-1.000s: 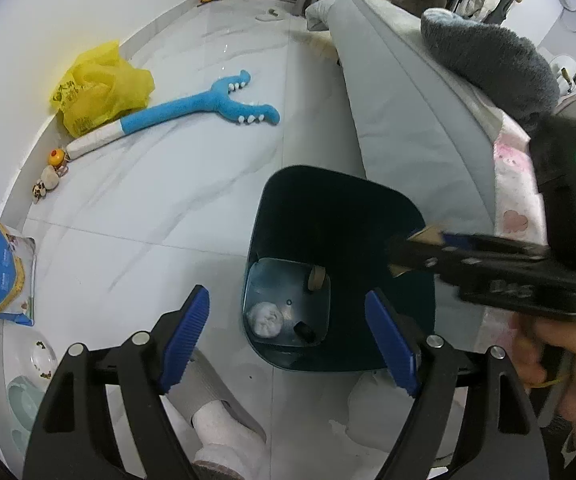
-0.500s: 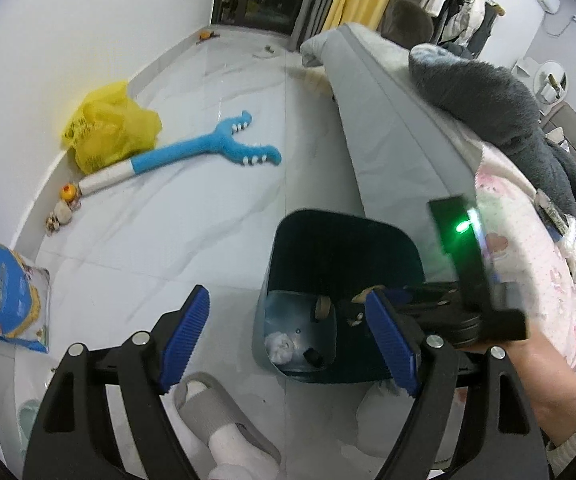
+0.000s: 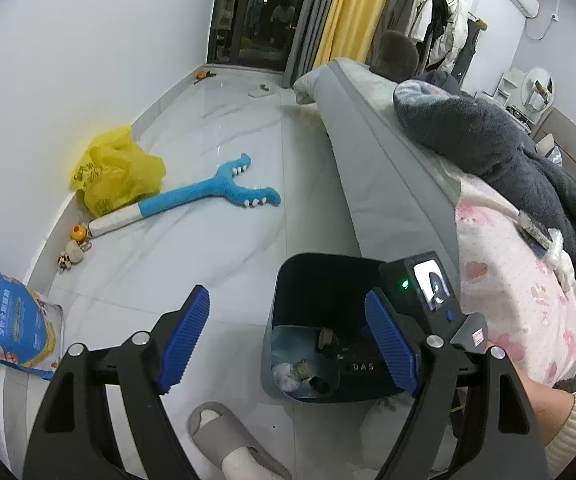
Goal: Collect trash
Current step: 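Open both grippers over the bin to drop the sock ball and tape roll, then move both grippers back toward the remaining items on the bed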
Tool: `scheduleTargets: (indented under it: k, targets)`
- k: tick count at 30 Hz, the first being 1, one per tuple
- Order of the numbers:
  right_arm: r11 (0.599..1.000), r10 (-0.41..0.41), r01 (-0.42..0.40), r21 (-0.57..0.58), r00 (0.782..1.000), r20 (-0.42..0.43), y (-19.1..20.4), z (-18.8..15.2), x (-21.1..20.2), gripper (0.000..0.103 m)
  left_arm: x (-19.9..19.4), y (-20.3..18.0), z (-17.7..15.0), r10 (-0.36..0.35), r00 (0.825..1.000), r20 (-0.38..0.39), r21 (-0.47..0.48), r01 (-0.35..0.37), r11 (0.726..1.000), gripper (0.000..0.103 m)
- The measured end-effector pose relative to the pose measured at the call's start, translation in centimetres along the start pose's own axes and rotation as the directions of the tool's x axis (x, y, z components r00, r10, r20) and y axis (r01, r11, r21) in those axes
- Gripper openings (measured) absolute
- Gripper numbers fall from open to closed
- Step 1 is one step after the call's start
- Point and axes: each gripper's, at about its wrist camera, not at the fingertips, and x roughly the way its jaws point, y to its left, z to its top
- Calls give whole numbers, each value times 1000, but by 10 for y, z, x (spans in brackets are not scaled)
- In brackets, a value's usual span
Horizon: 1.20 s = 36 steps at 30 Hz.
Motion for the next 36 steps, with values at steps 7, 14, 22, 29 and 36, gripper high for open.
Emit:
scheduleTargets:
  k: [7, 14, 22, 29, 36]
  targets:
    - [1000, 20, -20, 0, 999, 38, 3, 0, -15, 79, -15, -9, 10, -7, 999, 53, 15, 6, 1000, 82]
    - [999, 48, -44, -29, 991, 128, 5, -3, -52, 84, -27, -23, 21, -29, 996, 89, 19, 28, 999, 82]
    - [993, 30, 3, -116, 957, 289, 6, -9, -118, 85, -39, -55, 34, -59, 989, 136, 58, 51, 997, 83]
    - [991, 23, 30, -130, 923, 385, -11, -22, -170, 86, -37, -88, 38, -83, 986, 143, 101, 69, 992, 87]
    - [989, -7, 73, -127, 889, 458, -32, -43, -216, 86, -36, -124, 46, -122, 980, 157, 140, 101, 985, 94]
